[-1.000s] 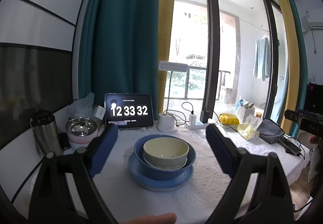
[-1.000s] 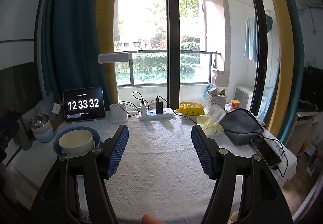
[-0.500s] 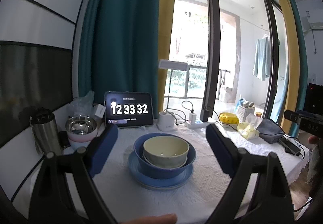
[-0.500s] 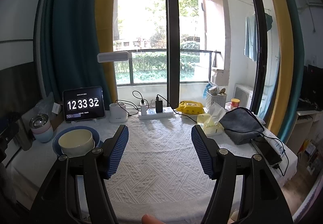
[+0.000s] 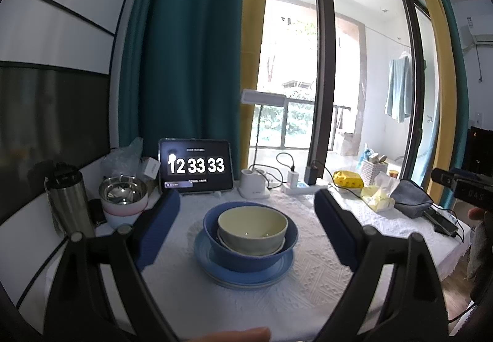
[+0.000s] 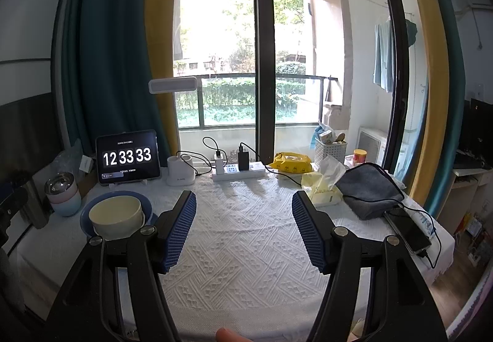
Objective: Organize plates and bowls
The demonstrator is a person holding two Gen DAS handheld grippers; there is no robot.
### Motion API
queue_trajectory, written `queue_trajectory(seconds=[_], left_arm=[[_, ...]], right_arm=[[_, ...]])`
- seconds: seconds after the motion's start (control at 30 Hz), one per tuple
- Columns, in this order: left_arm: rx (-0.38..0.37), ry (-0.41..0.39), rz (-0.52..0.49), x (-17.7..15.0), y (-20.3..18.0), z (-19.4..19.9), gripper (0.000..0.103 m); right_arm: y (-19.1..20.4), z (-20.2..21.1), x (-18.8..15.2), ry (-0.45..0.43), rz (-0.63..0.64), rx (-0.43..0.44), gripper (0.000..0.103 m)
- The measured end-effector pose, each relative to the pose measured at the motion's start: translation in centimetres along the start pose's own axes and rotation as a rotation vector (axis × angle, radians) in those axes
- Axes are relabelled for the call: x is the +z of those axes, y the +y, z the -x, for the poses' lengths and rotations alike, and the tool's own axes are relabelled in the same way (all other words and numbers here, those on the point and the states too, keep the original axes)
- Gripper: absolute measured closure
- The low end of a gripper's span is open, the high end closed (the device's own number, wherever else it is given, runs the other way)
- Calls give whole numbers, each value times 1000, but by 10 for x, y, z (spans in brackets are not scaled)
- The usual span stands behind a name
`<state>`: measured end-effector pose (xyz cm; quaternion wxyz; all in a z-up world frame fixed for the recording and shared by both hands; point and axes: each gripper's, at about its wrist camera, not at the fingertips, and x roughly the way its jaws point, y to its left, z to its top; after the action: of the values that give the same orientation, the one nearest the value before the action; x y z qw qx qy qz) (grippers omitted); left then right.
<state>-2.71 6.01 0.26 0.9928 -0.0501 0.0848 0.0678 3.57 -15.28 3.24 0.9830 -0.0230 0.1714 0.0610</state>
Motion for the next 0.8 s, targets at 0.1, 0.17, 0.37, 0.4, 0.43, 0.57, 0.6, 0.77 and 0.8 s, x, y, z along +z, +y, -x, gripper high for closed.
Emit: queue_trajectory(seconds=[0.1,0.17,0.37,0.4,0.43,0.57,0.6,0.77,0.8], left_arm=[[3,0,2,0,0,-1,13],[5,1,4,0,-2,0,13],[-2,0,3,0,-3,1,13],[-2,1,4,-1,-3,2,13],[-2,1,4,0,-3,2,13],[-5,3,4,0,-4,2,13],[-5,3,4,0,-4,2,13],[-6,3,5,1,-4,1,13],[-6,4,5,1,-4,1,13]], right_arm=[[0,0,0,1,0,1,35],[0,0,1,0,0,2,35],[2,0,-3,4,2,5,35],[2,0,-3,4,2,5,35],[2,0,-4,3,2,4,35],[2,-1,-4,3,0,4,35],[1,-1,-4,3,0,4,35],[1,-1,-3,4,0,5,35],[1,-1,-4,3,0,5,35]])
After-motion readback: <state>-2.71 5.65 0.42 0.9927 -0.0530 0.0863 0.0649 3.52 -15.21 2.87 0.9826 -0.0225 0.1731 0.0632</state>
